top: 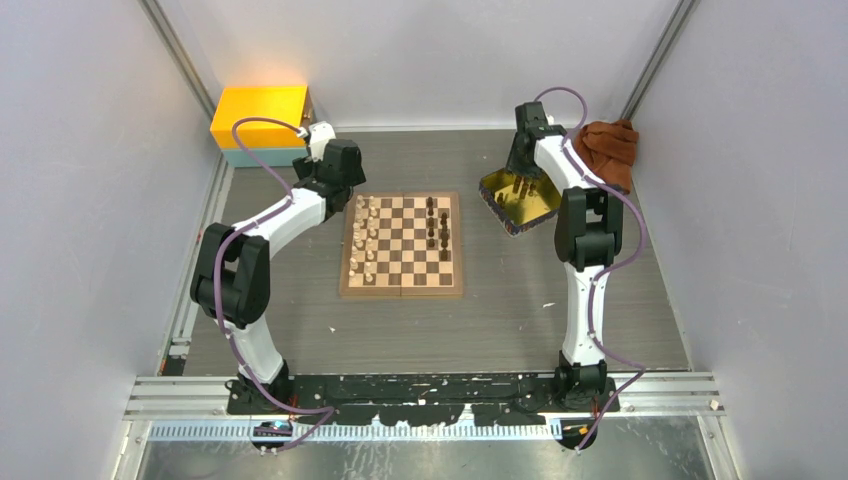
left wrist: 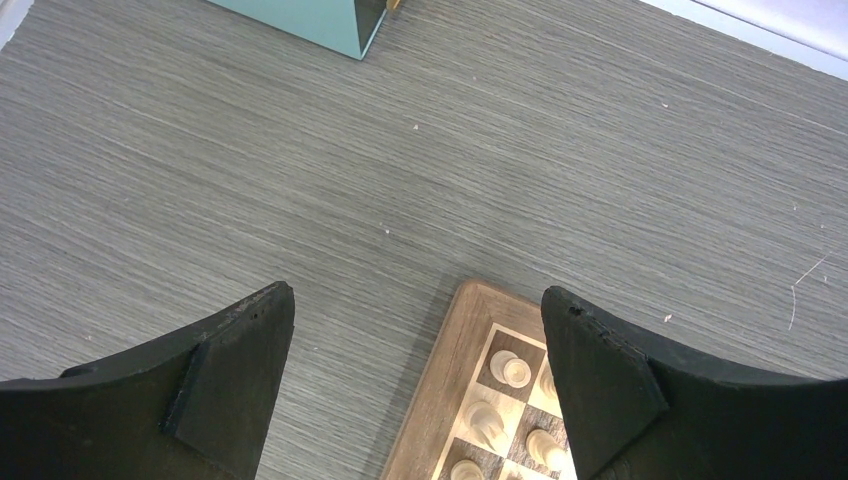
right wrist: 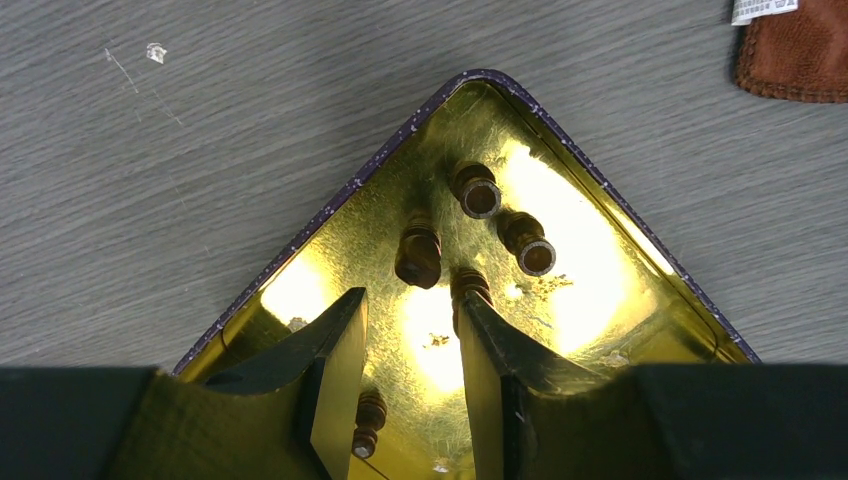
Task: Set up the chess pieces on the board
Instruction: Pick up the chess piece from the storage box.
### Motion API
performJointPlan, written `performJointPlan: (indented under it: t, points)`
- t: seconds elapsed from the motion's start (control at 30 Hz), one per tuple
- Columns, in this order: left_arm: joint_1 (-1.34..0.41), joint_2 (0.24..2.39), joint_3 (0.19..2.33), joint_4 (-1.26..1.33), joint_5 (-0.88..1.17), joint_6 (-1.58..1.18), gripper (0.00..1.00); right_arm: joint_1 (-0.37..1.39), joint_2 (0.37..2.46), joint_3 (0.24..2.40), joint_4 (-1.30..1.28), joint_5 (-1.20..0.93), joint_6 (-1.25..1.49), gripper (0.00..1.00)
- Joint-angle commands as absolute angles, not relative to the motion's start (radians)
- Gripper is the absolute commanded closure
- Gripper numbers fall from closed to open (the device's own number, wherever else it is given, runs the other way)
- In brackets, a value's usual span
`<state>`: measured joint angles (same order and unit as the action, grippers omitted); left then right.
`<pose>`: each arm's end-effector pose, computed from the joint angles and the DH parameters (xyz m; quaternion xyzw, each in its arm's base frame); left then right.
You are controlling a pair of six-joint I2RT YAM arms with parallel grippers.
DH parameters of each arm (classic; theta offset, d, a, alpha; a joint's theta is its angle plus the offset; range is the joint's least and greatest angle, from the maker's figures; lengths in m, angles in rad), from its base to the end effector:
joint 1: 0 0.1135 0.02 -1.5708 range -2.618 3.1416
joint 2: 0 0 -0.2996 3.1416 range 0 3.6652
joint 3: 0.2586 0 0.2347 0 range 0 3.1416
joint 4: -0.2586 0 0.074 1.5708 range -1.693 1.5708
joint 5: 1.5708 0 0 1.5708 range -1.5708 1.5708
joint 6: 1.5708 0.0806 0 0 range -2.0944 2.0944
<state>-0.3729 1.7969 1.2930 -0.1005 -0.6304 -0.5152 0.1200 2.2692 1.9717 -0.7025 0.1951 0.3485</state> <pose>0.4171 -0.1122 0.2694 -0.2035 0.8295 0.0581 0.5168 0.5279 0.0479 0.2050 0.1361 0.9456 -0.0259 0.2942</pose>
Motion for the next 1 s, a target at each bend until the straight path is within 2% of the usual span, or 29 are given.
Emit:
performJointPlan:
  t: [0.0,0.53,0.8,0.97]
  points:
    - [-0.371,1.797,1.328,-0.05,-0.641,-0.508,0.06,0.111,2.269,1.975,-0.666,0.183,0.364,0.55]
    - [-0.367,1.81,1.329,-0.047,-0.638,-0.509,0.06,0.108,2.298,1.989,-0.661,0.167,0.366,0.57]
    - [-0.361,1.815,1.329,-0.046,-0.635,-0.51,0.06,0.106,2.31,2.008,-0.662,0.168,0.366,0.68]
    - [-0.359,1.818,1.33,-0.044,-0.632,-0.512,0.06,0.103,2.31,2.019,-0.663,0.172,0.366,0.77]
